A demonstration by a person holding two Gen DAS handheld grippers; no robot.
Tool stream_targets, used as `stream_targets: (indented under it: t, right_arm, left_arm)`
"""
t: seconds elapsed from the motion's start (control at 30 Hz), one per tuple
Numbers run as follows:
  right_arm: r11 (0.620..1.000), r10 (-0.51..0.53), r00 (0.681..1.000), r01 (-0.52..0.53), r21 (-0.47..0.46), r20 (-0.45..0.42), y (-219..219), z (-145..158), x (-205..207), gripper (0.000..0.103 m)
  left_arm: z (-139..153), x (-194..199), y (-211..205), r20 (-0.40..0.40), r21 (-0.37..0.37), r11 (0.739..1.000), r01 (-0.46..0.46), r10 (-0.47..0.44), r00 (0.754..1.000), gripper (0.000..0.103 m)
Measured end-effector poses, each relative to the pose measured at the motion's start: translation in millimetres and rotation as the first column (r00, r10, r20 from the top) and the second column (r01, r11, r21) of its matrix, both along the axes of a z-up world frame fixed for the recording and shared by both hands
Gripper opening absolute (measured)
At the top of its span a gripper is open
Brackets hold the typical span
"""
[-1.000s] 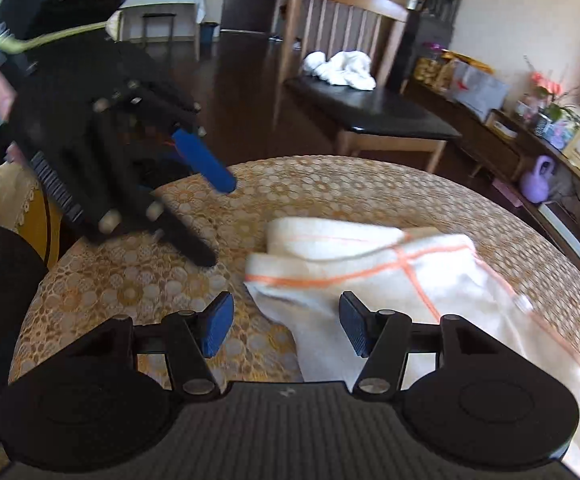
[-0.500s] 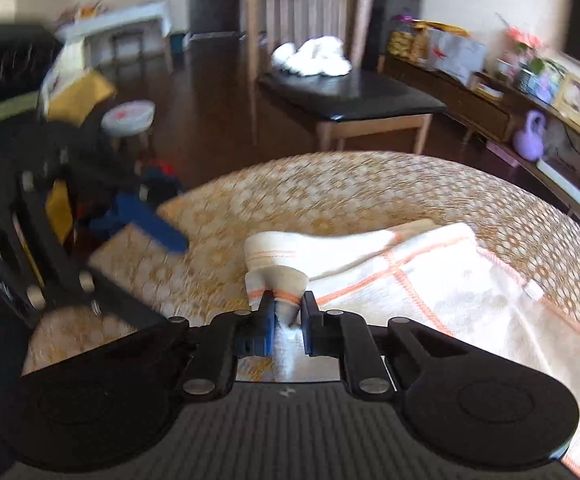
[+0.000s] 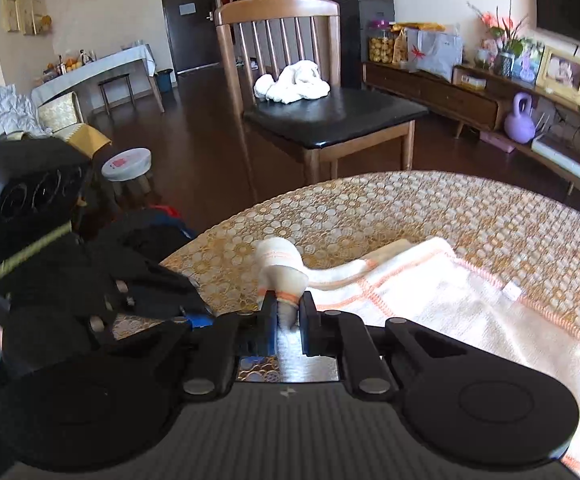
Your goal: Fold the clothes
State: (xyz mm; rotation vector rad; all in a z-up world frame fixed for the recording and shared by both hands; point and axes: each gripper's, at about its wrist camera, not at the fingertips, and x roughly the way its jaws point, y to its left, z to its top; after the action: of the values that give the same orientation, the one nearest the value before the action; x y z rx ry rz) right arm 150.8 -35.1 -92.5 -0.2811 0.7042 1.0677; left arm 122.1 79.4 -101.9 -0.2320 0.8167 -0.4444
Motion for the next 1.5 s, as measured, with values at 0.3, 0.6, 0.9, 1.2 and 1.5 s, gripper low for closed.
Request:
stream_targets:
  t: [0.3,0.6,0.9,1.2,1.5]
  right_arm:
    - [0.999,0.039,0.997,-0.039,0.000,-0.066,-3,7,12,0.010]
    - [1.000,0.023,0.994,-0.020,0.022,-0.110,-13,10,13,0.011]
    - [0.987,-0.161,0.985,0.162,0.001,-0.053,-96,24,17,0.031]
    - [0.970,-0.217,0.976,0.215,-0.117,-0.003,-143,6,6,0.031]
    - [0.956,-0.266,0.964,0.266,-0.125,0.018,-181,2,-2,0.031]
  left_arm:
    - [-3,-2,2,-0.006,-0.158,0.977,-0.141,0.142,0.990,0.103]
    - [-8,9,7,-0.022,-0.192,0.967,-0.170,0.169,0.985,0.103]
    - [-17,12,14,-0.072,-0.283,0.934,-0.220,0.208,0.976,0.103]
    - [-21,26,11,-0.109,-0.274,0.894,-0.354,0.336,0.935,0.103]
    - [-19,28,6,-0.098,-0.269,0.827,-0.494,0.486,0.868,0.103]
